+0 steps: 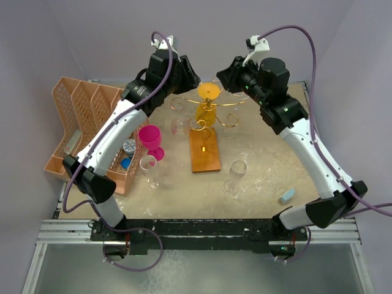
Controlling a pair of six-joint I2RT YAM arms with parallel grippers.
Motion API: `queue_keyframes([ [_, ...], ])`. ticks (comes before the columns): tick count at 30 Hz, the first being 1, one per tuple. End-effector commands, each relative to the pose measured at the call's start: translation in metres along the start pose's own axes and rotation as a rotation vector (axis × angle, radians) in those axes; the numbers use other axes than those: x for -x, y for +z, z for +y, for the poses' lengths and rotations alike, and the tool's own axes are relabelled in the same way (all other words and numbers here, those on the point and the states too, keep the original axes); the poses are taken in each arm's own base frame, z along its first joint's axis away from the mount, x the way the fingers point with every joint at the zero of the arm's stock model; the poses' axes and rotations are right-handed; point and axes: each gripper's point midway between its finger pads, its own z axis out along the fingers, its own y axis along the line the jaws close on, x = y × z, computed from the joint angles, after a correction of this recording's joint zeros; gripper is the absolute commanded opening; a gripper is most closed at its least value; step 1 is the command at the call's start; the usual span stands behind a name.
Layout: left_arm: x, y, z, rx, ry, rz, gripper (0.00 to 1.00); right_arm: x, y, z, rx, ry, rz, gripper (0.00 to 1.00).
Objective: Place the wine glass upside down on the wine glass rack
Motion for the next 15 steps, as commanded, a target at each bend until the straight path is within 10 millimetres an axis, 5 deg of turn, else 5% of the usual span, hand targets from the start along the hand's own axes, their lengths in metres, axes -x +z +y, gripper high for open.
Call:
queue_keyframes([
  [1, 0.011, -0.007, -0.017, -0.067, -0.032, -0.009, 0.42, -0.003, -0.001, 0.004, -0.01, -0.039, -0.001, 0.22],
  [15, 0.0, 0.011, -0.014, -0.051, 0.001, 0.044, 0.42, -0.036, 0.013, 0.013, -0.031, -0.058, 0.075, 0.2],
])
